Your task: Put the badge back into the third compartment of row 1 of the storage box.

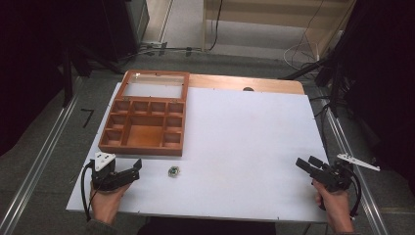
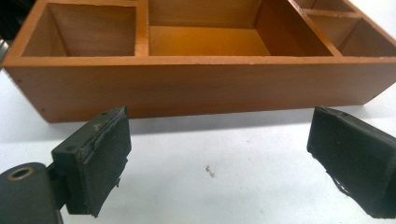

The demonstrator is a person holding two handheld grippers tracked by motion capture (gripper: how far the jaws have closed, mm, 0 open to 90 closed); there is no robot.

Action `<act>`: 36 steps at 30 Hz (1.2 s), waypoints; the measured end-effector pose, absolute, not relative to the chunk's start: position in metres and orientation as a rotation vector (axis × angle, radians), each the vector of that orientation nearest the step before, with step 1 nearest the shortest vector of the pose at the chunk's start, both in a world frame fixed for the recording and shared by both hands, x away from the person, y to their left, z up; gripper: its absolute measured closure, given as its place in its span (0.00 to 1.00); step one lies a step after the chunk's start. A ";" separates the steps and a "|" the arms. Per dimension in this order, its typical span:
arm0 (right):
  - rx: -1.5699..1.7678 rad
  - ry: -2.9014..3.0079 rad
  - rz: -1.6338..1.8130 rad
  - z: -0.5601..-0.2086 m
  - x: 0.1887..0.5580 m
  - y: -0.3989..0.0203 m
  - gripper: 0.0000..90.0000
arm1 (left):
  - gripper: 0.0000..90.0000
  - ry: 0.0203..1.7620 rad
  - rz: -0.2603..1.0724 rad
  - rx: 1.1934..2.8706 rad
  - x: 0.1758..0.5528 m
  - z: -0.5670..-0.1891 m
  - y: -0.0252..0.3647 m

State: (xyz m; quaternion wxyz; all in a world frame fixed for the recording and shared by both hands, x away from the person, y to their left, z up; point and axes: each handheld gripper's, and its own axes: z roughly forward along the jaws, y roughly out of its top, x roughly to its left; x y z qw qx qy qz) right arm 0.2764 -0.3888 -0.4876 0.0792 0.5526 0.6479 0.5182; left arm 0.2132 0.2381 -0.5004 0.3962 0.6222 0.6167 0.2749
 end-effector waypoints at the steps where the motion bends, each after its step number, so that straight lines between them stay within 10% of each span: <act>1: 1.653 1.939 1.551 -0.487 0.276 -0.389 0.17 | 0.08 1.567 0.690 1.561 0.212 -0.500 0.239; 36: 1.653 1.951 1.539 -0.488 0.276 -0.387 0.18 | 0.14 1.473 0.558 1.645 0.219 -0.508 0.199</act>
